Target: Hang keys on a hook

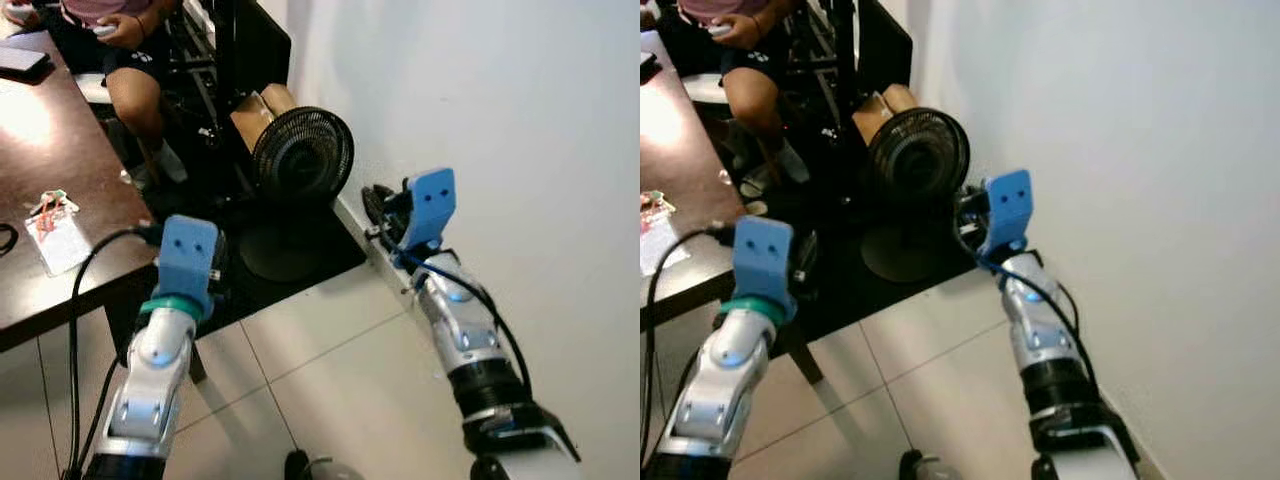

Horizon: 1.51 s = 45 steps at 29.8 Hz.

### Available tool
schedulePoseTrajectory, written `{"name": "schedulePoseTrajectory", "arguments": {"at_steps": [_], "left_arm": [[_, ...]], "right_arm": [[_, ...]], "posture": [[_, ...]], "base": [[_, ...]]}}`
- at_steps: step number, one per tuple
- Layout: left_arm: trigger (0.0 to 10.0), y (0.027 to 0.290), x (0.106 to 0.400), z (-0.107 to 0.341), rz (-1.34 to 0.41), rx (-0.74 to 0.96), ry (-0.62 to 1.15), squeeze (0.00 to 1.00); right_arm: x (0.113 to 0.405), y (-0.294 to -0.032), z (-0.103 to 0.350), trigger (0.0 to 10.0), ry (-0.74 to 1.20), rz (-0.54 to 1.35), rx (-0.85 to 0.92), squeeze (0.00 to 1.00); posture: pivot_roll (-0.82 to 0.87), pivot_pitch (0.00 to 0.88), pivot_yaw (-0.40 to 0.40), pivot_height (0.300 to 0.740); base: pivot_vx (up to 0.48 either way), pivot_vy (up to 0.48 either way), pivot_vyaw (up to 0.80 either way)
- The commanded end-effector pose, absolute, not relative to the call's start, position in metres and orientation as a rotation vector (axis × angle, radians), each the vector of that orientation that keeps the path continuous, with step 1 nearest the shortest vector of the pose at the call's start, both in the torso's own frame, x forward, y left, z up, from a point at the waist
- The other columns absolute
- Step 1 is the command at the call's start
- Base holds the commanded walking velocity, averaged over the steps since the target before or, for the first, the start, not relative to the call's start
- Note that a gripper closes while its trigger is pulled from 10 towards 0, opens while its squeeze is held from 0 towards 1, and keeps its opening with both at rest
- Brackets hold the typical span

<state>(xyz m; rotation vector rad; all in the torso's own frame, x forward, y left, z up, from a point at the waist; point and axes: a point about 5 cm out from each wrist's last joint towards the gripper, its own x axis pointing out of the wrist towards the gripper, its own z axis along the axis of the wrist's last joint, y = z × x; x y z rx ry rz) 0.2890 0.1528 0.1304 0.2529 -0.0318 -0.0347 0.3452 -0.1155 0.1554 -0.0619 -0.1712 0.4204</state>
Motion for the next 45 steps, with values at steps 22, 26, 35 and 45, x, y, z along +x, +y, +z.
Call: {"name": "schedulePoseTrajectory", "arguments": {"at_steps": [22,26,35,45], "left_arm": [[10.0,0.151,0.301,0.152,-0.08,0.205,-0.103,0.0],[10.0,0.15,0.299,0.15,-0.118,0.27,-0.102,0.0],[10.0,0.161,0.315,0.158,-0.109,0.271,-0.111,0.0],[10.0,0.153,0.329,0.167,-0.107,0.244,-0.147,0.0]], "right_arm": [[0.348,-0.125,0.154,10.0,-0.18,0.254,0.048,0.0],[0.346,-0.127,0.154,10.0,-0.194,0.236,0.036,0.0],[0.349,-0.121,0.161,10.0,-0.232,0.219,0.033,0.0],[0.356,-0.128,0.172,10.0,-0.263,0.196,0.019,0.0]], "posture": [[0.12,0.04,0.04,0.74],[0.11,0.043,0.078,0.74],[0.08,0.028,0.088,0.74],[0.07,0.0,0.077,0.74]], "base": [[0.0,0.0,0.0],[0.0,0.0,0.0],[0.0,0.0,0.0],[0.0,0.0,0.0]]}}
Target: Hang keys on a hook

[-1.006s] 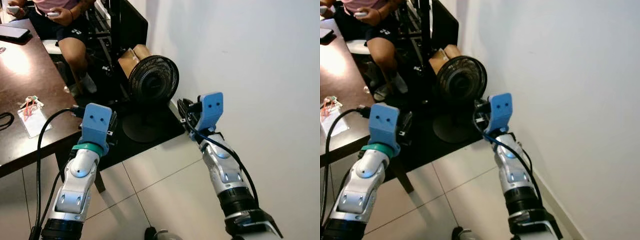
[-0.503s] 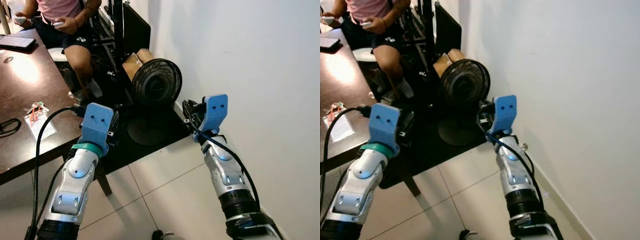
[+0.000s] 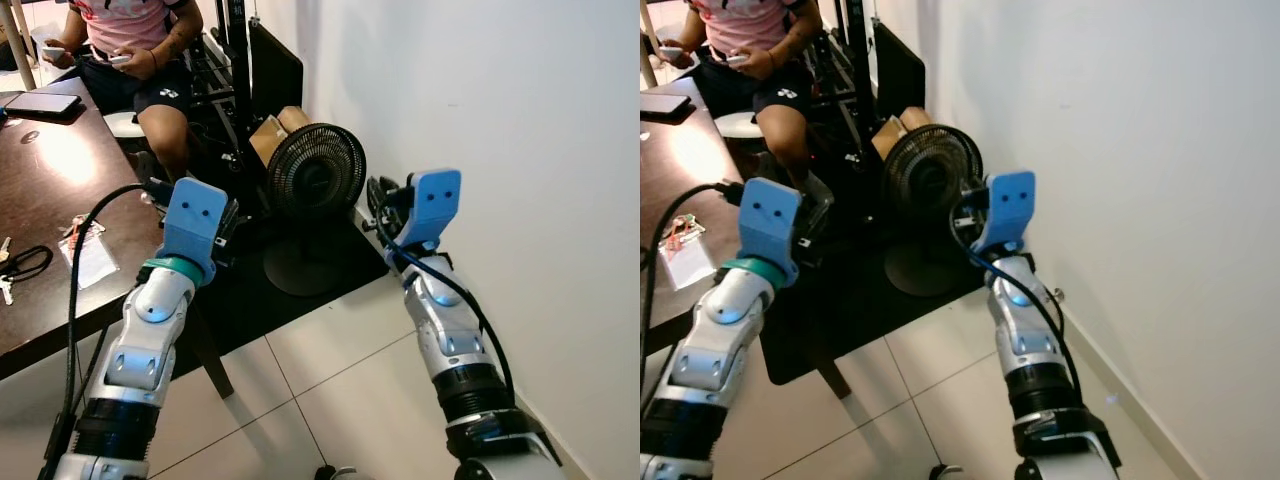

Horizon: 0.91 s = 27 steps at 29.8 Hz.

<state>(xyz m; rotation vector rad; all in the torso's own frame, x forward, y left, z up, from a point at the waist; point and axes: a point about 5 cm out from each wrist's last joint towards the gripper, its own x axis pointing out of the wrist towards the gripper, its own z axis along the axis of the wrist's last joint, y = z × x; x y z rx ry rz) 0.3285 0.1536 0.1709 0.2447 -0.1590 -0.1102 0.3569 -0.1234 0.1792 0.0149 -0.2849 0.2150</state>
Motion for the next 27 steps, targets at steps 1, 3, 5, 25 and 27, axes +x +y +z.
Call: {"name": "schedulePoseTrajectory", "arguments": {"at_steps": [1,3,5,25,27], "left_arm": [[10.0,0.153,0.329,0.167,-0.107,0.244,-0.147,0.0],[10.0,0.151,0.33,0.169,-0.11,0.246,-0.156,0.0],[10.0,0.153,0.332,0.172,-0.108,0.257,-0.165,0.0],[10.0,0.151,0.334,0.169,-0.086,0.232,-0.183,0.0],[10.0,0.152,0.334,0.168,-0.083,0.231,-0.182,0.0]], "right_arm": [[0.356,-0.128,0.172,10.0,-0.263,0.196,0.019,0.0],[0.357,-0.13,0.171,10.0,-0.258,0.193,0.016,0.0],[0.362,-0.13,0.173,10.0,-0.251,0.172,0.039,0.0],[0.369,-0.122,0.179,10.0,-0.255,0.195,0.026,0.0],[0.369,-0.121,0.179,10.0,-0.255,0.196,0.025,0.0]], "posture": [[0.07,0.0,0.077,0.74],[0.08,0.0,0.072,0.74],[0.09,0.0,0.072,0.74],[0.1,0.0,0.021,0.74],[0.1,0.0,0.02,0.74]], "base": [[0.0,0.0,0.0],[0.0,0.0,0.0],[0.0,0.0,0.0],[0.0,0.0,0.25],[0.0,0.0,0.8]]}}
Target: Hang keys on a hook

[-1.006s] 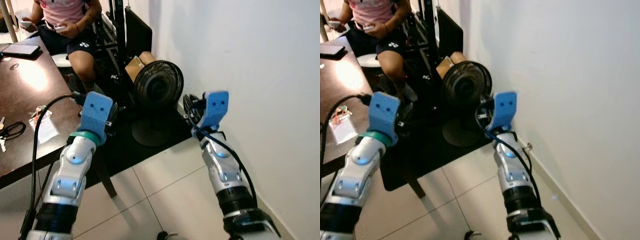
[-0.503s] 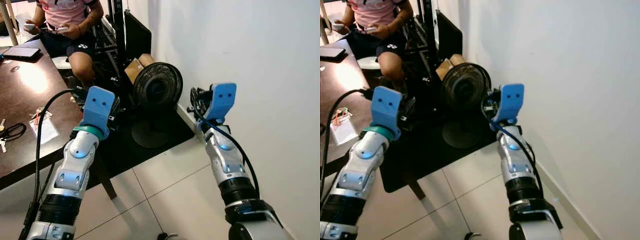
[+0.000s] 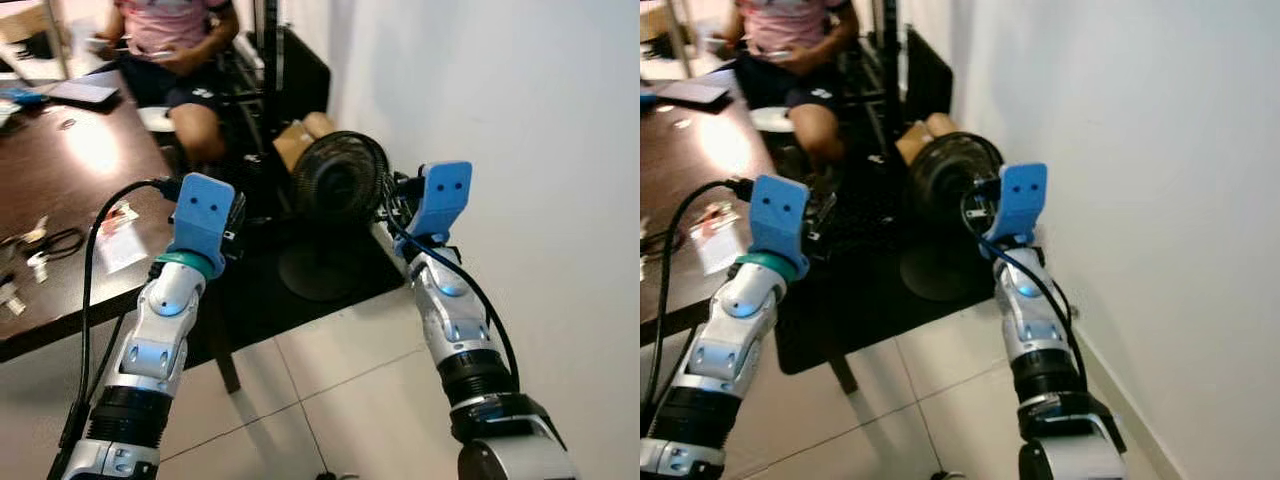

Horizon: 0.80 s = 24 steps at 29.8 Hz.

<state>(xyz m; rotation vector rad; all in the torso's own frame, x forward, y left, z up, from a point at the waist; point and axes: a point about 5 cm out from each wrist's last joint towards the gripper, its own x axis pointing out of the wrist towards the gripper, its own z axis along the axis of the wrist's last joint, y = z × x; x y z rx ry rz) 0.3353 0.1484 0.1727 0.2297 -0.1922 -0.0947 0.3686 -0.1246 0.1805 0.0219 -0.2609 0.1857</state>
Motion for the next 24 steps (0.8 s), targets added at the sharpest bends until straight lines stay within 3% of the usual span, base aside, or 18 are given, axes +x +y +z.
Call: {"name": "schedulePoseTrajectory", "arguments": {"at_steps": [1,24], "left_arm": [[10.0,0.1518,0.3327,0.1673,-0.082,0.23,-0.182,0.0],[10.0,0.1456,0.3358,0.1686,-0.094,0.225,-0.196,0.0]], "right_arm": [[0.3693,-0.1206,0.1779,10.0,-0.254,0.194,0.025,0.0],[0.3706,-0.1212,0.1761,10.0,-0.247,0.199,0.009,0.0]], "posture": [[0.1,0.0,0.018,0.74],[0.1,0.0,0.01,0.74]], "base": [[0.0,0.0,0.8],[0.0,0.0,0.8]]}}
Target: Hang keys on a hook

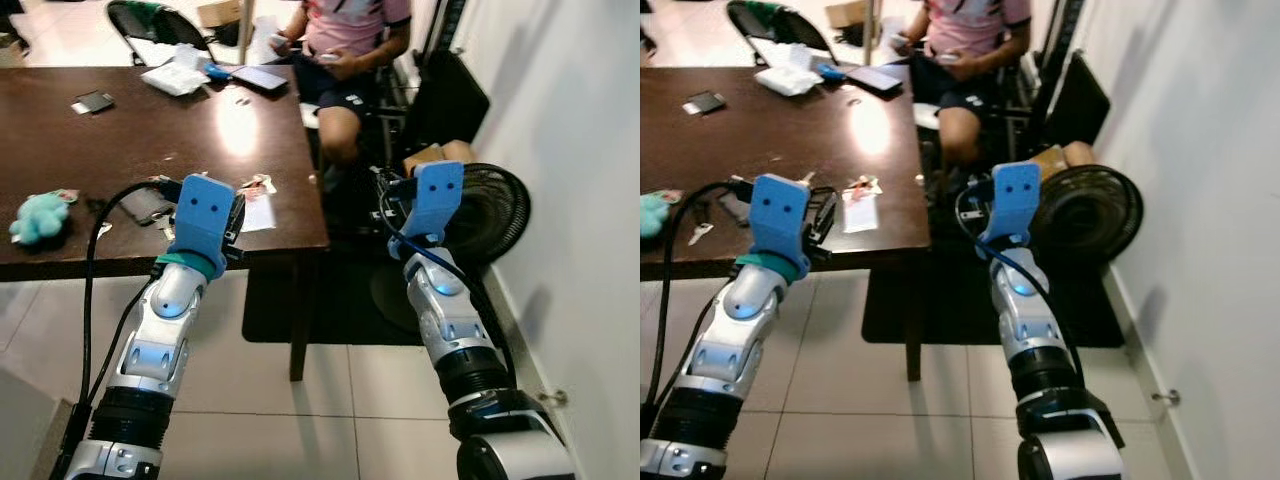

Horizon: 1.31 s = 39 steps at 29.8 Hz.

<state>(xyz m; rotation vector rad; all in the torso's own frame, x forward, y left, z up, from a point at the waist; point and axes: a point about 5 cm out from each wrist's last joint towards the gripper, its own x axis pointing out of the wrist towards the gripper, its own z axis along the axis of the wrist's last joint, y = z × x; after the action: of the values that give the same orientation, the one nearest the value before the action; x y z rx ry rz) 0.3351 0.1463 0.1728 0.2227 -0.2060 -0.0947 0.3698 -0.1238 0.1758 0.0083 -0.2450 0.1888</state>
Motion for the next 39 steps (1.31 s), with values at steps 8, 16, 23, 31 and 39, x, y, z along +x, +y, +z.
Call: {"name": "schedulePoseTrajectory", "arguments": {"at_steps": [8,16,23,31,39], "left_arm": [[10.0,0.144,0.336,0.17,-0.096,0.224,-0.2,0.0],[10.0,0.143,0.337,0.17,-0.098,0.222,-0.201,0.0],[10.0,0.142,0.337,0.17,-0.099,0.221,-0.201,0.0],[10.0,0.136,0.336,0.171,-0.118,0.209,-0.221,0.0],[10.0,0.134,0.337,0.171,-0.125,0.21,-0.221,0.0]], "right_arm": [[0.371,-0.121,0.176,10.0,-0.247,0.205,0.007,0.0],[0.371,-0.12,0.176,10.0,-0.246,0.211,0.004,0.0],[0.371,-0.12,0.176,10.0,-0.246,0.213,0.004,0.0],[0.369,-0.118,0.174,10.0,-0.245,0.231,0.061,0.0],[0.37,-0.122,0.174,10.0,-0.243,0.217,0.081,0.0]], "posture": [[0.1,0.0,0.007,0.74],[0.1,0.0,0.005,0.74],[0.1,0.0,0.005,0.74],[0.1,0.0,0.004,0.74],[0.1,0.0,0.008,0.74]], "base": [[0.0,0.0,0.8],[0.0,0.0,0.8],[0.0,0.0,0.8],[0.254,0.0,0.17],[0.426,0.0,0.0]]}}
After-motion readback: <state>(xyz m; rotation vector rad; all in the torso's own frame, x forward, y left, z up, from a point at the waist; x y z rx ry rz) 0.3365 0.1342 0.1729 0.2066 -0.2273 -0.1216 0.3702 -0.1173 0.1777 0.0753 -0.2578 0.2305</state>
